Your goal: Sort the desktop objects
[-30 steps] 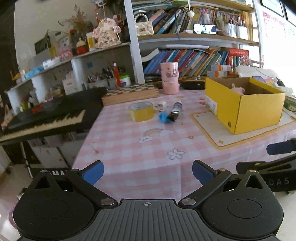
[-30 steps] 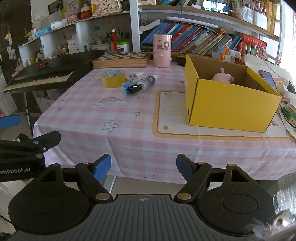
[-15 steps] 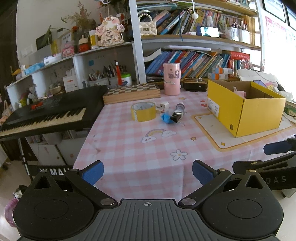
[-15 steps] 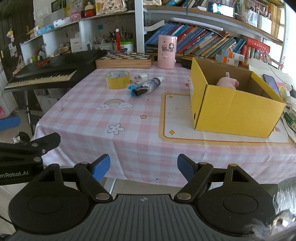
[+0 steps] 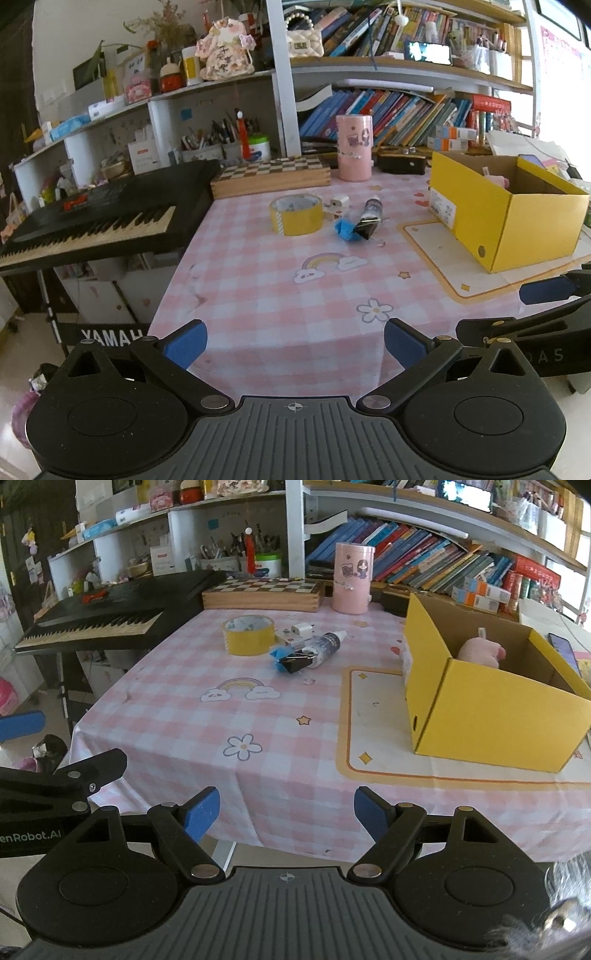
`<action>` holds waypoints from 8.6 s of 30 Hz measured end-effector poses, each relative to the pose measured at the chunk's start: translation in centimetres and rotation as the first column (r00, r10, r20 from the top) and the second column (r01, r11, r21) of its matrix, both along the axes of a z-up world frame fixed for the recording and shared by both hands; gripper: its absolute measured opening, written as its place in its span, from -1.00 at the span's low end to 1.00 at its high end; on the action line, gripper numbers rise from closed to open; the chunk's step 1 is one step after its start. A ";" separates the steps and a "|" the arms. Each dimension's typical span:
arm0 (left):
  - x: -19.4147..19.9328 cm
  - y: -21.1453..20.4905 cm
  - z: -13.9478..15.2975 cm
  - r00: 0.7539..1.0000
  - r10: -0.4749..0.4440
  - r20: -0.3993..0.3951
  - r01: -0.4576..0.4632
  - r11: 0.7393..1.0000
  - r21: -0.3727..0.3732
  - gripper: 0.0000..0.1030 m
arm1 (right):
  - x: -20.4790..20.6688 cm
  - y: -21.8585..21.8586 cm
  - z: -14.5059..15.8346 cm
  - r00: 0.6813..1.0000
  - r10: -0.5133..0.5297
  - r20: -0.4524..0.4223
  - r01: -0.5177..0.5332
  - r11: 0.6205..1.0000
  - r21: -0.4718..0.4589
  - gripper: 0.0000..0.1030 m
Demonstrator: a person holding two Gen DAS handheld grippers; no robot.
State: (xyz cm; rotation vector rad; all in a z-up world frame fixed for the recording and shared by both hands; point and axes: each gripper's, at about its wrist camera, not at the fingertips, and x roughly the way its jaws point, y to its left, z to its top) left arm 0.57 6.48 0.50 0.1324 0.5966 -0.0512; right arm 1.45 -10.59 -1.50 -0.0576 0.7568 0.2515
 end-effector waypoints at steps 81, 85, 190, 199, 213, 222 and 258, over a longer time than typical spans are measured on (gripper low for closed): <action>31.9 -2.1 -5.3 0.961 0.189 -0.202 -0.206 0.976 -0.070 1.00 | 25.8 0.1 -3.2 0.946 0.314 -0.088 -0.319 0.946 -0.059 -0.17; 33.1 -2.0 -6.2 0.955 0.190 -0.226 -0.214 0.973 -0.083 1.00 | 25.8 0.0 -3.3 0.944 0.315 -0.092 -0.321 0.945 -0.059 -0.17; -1.5 -11.4 1.4 0.829 -0.556 -0.054 0.547 0.828 -0.121 0.78 | -9.1 -9.9 -0.7 0.915 -0.398 -0.068 0.400 0.916 0.019 -0.17; -0.9 -13.5 1.3 0.811 -0.582 -0.064 0.574 0.811 -0.107 0.78 | -8.6 -11.9 -0.8 0.905 -0.417 -0.080 0.421 0.907 0.028 -0.17; 1.0 -16.5 1.7 0.825 -0.564 -0.044 0.558 0.824 -0.103 0.78 | -5.7 -15.0 -1.0 0.921 -0.377 -0.097 0.381 0.924 0.025 -0.17; 2.7 -18.8 3.3 0.852 -0.523 0.035 0.522 0.843 -0.125 0.78 | -3.2 -17.7 -0.3 0.937 -0.342 -0.072 0.344 0.939 0.022 -0.17; 17.6 -31.7 3.6 0.916 -0.391 0.089 0.388 0.920 0.057 0.78 | 13.0 -30.0 7.4 0.961 -0.152 0.231 0.157 0.988 -0.005 -0.17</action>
